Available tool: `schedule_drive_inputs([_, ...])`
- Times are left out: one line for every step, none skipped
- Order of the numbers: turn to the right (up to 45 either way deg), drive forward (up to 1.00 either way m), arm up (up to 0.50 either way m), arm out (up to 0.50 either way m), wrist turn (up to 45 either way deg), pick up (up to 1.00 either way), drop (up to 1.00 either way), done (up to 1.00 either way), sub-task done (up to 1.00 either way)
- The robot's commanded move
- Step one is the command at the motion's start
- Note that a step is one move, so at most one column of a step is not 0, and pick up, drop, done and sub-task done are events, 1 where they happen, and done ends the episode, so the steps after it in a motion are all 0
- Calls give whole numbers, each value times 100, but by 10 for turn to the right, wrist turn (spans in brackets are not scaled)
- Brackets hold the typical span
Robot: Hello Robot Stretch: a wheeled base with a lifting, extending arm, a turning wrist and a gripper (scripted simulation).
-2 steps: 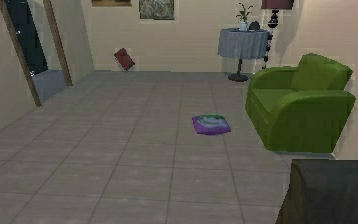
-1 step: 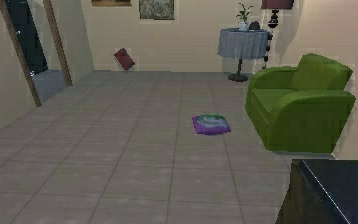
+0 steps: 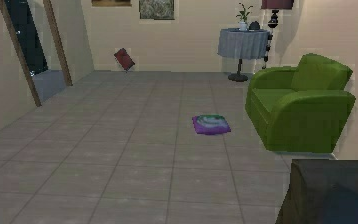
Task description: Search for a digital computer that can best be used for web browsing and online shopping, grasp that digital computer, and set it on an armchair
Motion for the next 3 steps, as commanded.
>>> schedule_drive_inputs([0, 0, 0, -44, 0, 0, 0, 0, 0])
schedule_drive_inputs([120, 0, 0, 0, 0, 0, 0, 0, 0])
schedule_drive_inputs([0, 100, 0, 0, 0, 0, 0, 0, 0])
